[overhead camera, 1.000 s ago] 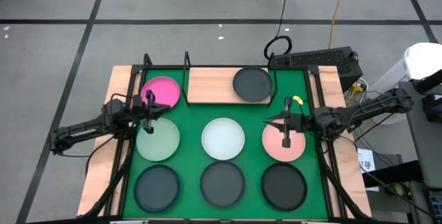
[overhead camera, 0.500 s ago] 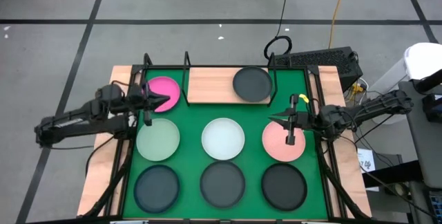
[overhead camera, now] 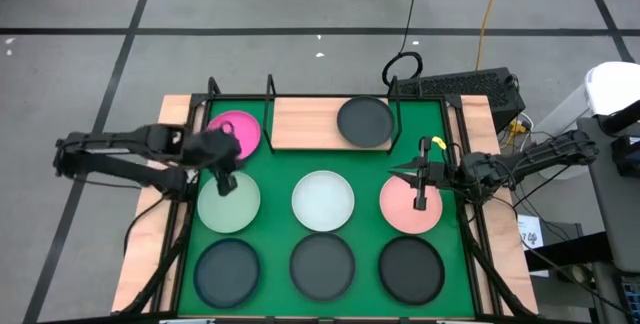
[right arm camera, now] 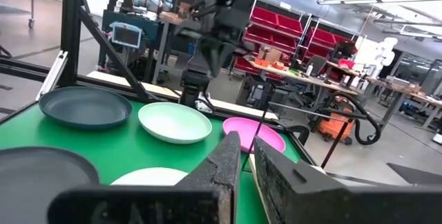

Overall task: Place and stack plates onto a shelf
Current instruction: Stack the green plate on top of the black plate on the shelf

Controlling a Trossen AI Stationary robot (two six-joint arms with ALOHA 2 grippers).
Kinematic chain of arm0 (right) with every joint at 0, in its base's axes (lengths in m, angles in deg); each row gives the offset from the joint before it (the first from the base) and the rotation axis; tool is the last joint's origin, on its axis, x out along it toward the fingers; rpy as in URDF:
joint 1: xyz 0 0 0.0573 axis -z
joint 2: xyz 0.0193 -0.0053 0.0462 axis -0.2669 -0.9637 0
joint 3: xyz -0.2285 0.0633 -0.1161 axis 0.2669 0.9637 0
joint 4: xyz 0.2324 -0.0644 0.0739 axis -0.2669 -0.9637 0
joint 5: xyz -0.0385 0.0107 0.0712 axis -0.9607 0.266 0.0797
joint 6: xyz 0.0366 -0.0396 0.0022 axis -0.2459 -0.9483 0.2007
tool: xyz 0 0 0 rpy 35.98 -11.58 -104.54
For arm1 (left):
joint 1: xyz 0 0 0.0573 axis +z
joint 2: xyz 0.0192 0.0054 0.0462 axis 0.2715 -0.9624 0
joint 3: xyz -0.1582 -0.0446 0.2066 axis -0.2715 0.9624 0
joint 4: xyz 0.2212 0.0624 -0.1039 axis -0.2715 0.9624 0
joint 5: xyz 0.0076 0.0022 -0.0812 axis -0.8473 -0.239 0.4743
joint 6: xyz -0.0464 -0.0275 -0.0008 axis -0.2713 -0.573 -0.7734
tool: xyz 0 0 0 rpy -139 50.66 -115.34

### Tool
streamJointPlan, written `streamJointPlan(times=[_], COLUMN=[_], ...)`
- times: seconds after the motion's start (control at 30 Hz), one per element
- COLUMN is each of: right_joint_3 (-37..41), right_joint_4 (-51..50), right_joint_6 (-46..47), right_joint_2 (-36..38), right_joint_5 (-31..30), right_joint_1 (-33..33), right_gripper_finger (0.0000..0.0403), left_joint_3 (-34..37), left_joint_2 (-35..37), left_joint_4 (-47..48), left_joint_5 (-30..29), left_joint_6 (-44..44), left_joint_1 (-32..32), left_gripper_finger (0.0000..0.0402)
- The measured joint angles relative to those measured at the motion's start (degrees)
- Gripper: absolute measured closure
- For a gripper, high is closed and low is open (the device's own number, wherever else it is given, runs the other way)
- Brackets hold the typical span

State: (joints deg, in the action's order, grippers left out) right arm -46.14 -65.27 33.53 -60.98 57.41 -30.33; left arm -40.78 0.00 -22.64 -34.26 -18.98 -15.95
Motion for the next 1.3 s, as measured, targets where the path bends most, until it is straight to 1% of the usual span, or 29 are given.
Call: streamJointPlan(times=[0.13, 0.3, 0.4, 0.5, 0.6, 0.7, 0.83, 0.9, 1.0, 1.13, 1.23, 1.3], right_joint_3=[0.0, 0.0, 0.0, 0.0, 0.0, 0.0, 0.0, 0.0, 0.0, 0.0, 0.0, 0.0], right_joint_4=[0.0, 0.0, 0.0, 0.0, 0.0, 0.0, 0.0, 0.0, 0.0, 0.0, 0.0, 0.0], right_joint_6=[-0.1, 0.0, 0.0, 0.0, 0.0, -0.1, -0.3, -0.3, -0.3, -0.3, -0.3, -0.3], right_joint_2=[0.0, 0.0, 0.0, 0.0, 0.0, 0.0, 0.0, 0.0, 0.0, 0.0, 0.0, 0.0], right_joint_5=[0.0, 0.0, -0.1, -0.1, -0.1, -0.1, -0.2, -0.2, -0.2, -0.2, -0.2, -0.2], right_joint_1=[0.0, 0.0, 0.0, 0.0, 0.0, 0.0, 0.0, 0.0, 0.0, 0.0, 0.0, 0.0], right_gripper_finger=[0.0373, 0.0373, 0.0373, 0.0373, 0.0373, 0.0373, 0.0373, 0.0373, 0.0373, 0.0373, 0.0373, 0.0373], left_joint_3=[0.3, 0.3, 0.3, 0.3, 0.3, 0.3, 0.3, 0.3, 0.3, 0.3, 0.3, 0.3], left_joint_2=[-4.5, -10.2, -13.7, -16.7, -19.0, -20.6, -22.0, -22.5, -23.2, -24.3, -25.1, -26.1], left_joint_4=[3.8, 3.7, 2.4, 1.7, 0.5, -1.7, -5.2, -5.6, -5.8, -6.1, -5.6, -5.5], left_joint_5=[-2.1, -3.4, -3.9, -3.8, -3.6, -3.2, -3.1, -3.1, -2.9, -2.9, -2.8, -2.8], left_joint_6=[-10.1, -19.7, -24.2, -27.7, -31.1, -32.5, -31.4, -30.5, -30.3, -30.5, -33.3, -35.7], left_joint_1=[-8.2, -17.6, -21.7, -24.3, -25.7, -26.2, -26.2, -26.2, -25.9, -25.8, -25.8, -25.8], left_gripper_finger=[0.0387, 0.0387, 0.0387, 0.0387, 0.0387, 0.0387, 0.0386, 0.0378, 0.0351, 0.03, 0.0269, 0.0256])
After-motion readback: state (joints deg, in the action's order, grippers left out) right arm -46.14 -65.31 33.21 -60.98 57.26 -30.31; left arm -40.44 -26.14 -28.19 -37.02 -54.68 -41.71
